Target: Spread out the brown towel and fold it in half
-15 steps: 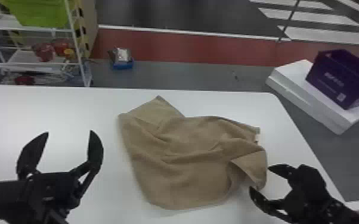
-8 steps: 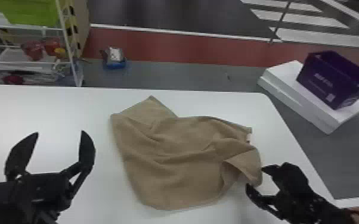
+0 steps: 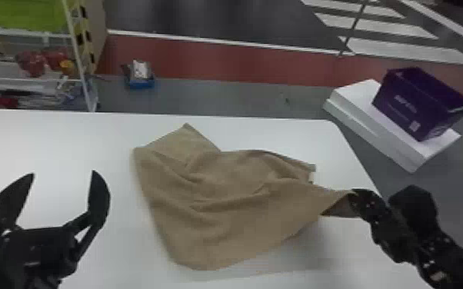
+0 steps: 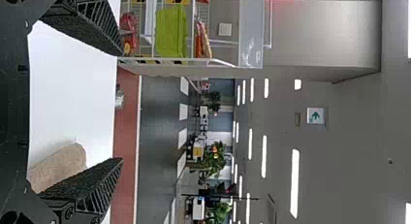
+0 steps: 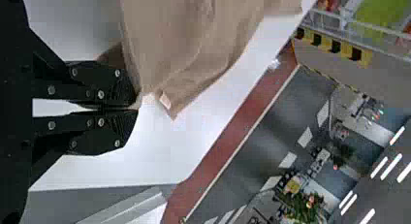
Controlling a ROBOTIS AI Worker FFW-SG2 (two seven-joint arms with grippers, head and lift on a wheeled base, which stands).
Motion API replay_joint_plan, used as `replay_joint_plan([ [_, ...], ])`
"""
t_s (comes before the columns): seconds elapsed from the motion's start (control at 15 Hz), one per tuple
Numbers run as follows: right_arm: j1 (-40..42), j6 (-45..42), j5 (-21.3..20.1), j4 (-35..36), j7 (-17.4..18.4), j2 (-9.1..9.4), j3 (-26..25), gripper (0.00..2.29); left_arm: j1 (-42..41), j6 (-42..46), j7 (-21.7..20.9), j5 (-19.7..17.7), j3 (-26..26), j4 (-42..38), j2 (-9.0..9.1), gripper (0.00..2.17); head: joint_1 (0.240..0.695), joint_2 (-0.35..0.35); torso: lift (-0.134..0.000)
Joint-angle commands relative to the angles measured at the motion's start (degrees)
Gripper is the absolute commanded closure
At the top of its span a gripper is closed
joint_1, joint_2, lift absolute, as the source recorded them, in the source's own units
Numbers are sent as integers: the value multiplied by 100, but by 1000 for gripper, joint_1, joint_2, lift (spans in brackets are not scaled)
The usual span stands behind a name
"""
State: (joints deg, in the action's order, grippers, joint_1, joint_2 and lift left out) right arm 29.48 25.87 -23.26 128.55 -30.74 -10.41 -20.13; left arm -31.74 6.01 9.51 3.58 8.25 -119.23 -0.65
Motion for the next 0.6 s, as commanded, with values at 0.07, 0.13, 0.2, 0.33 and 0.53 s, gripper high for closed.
replay_joint_plan([
  [0.07, -144, -42, 630, 267, -64, 153, -360, 1825, -43, 0, -46, 47, 45, 5, -32, 124, 695, -279, -123],
  [0.13, -144, -94, 736, 408, -90, 224, -334, 1828, -60, 0, -81, 82, 71, -3, -40, 124, 695, -281, -123],
  [0.2, -144, -112, 946, 505, -116, 241, -325, 1825, -60, -53, -231, 99, 80, -3, -49, 120, 695, -280, -123],
  [0.33, -329, 46, 1316, 636, -169, 250, -281, 1825, -60, -140, -424, 90, 71, 14, -49, 120, 695, -272, -123],
  [0.53, -733, 574, 1614, 707, -187, 347, -61, 1825, -43, -756, -697, 99, 19, 32, -49, 124, 695, -249, -123],
])
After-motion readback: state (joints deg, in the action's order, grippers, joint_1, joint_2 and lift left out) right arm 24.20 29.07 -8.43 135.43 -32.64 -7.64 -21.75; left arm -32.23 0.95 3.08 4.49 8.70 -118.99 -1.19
